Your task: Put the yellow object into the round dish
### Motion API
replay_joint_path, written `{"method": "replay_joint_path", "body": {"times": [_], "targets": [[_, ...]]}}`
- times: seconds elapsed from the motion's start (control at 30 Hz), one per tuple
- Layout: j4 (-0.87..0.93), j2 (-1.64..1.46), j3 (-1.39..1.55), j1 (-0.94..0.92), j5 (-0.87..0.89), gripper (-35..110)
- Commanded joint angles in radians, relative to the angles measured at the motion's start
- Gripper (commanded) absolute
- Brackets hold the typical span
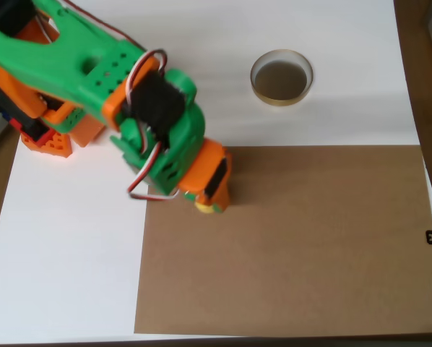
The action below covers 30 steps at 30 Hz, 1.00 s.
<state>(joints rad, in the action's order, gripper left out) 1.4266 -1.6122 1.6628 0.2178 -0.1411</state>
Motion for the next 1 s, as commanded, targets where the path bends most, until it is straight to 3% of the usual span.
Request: {"method": "replay_joint_path", "body": {"times": [0.0, 0.97], "targets": [[0.020, -0.095, -0.063, 0.086, -0.006, 0], [0.092, 0.034, -0.181, 0.664, -0.031, 0]]}}
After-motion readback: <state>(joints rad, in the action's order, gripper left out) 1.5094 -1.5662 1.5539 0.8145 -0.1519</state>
